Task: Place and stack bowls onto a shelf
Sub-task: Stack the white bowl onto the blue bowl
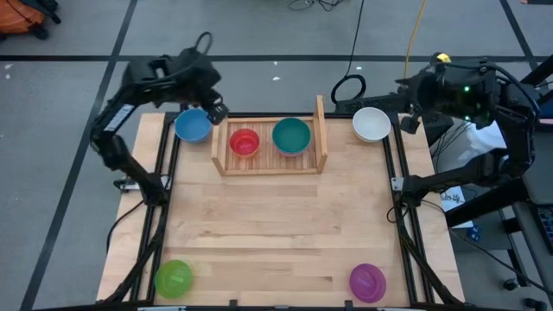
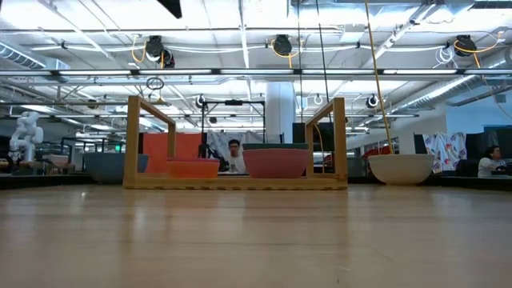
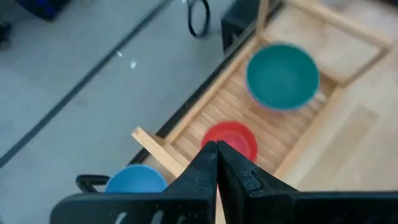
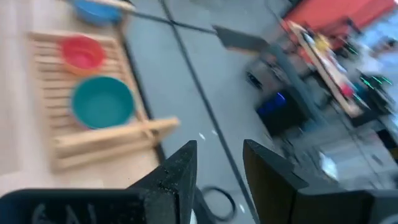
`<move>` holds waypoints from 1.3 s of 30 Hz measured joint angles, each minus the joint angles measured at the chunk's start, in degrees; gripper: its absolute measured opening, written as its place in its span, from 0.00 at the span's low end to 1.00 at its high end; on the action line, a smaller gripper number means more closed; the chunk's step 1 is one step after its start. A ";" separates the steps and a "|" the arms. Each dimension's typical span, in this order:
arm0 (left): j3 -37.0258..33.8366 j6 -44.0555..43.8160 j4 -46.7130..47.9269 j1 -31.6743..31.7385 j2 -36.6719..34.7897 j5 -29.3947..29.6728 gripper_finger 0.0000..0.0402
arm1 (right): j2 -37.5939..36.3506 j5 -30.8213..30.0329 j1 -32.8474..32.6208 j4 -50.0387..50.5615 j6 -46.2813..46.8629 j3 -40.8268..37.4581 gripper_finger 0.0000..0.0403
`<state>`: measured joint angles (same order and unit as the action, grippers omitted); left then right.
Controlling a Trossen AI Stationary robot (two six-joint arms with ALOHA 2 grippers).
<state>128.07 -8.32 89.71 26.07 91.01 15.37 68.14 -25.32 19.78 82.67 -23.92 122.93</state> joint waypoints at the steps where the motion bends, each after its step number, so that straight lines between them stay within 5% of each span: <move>1: -0.50 -0.94 -0.22 -0.36 -1.18 0.15 0.02 | 0.14 -2.10 0.00 0.16 0.67 0.01 0.31; 15: -0.61 -2.68 0.28 -3.10 -5.86 0.21 0.02 | 2.75 -1.91 0.06 7.26 5.57 -2.67 0.31; 20: -0.61 -2.03 0.28 -3.13 -5.75 0.23 0.02 | 2.67 4.41 1.95 7.35 10.62 -9.23 0.31; 27: -0.61 0.38 0.28 -3.13 -5.80 0.25 0.02 | 3.13 5.45 8.04 6.60 16.42 -22.71 0.31; 39: -0.61 5.55 0.28 -3.13 -5.80 0.23 0.02 | 10.64 24.03 24.79 -6.79 22.45 -32.76 0.31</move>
<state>127.46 -2.77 90.00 22.94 85.21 15.60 78.77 -1.30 44.58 75.88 -1.47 90.17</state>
